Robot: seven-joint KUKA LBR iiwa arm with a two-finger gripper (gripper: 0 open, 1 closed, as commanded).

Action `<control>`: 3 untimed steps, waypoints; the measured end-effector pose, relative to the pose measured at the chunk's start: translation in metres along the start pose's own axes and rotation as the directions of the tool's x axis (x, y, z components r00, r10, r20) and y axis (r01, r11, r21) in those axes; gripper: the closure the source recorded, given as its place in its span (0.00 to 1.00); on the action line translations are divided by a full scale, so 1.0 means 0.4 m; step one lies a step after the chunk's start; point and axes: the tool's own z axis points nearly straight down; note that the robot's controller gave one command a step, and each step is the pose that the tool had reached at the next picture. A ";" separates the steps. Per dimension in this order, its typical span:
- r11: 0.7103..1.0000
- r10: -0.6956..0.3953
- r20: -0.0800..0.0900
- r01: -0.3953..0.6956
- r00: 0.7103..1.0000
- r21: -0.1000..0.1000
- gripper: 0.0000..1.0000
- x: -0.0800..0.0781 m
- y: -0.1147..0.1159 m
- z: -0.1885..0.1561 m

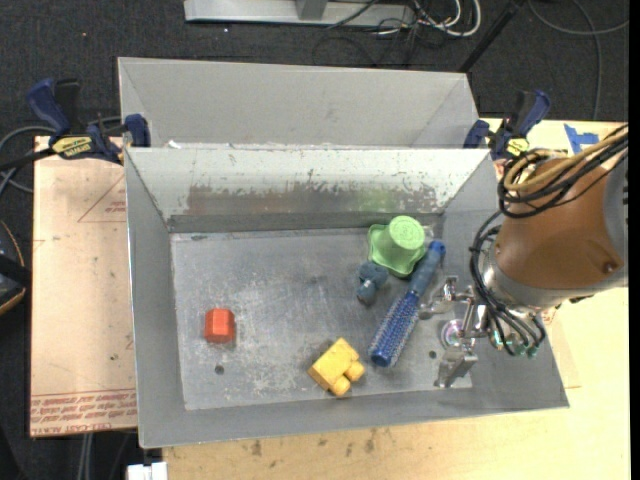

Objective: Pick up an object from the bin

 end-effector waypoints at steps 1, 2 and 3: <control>0.971 -0.241 0.009 0.241 0.971 0.004 0.00 -0.127 -0.036 0.219; 0.970 -0.244 0.015 0.244 0.970 0.006 1.00 -0.131 -0.036 0.210; 0.998 -0.061 0.011 0.061 0.998 0.000 1.00 -0.150 0.036 0.180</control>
Offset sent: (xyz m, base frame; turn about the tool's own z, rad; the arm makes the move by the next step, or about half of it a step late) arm 0.0479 -0.0143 -0.0893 -0.2462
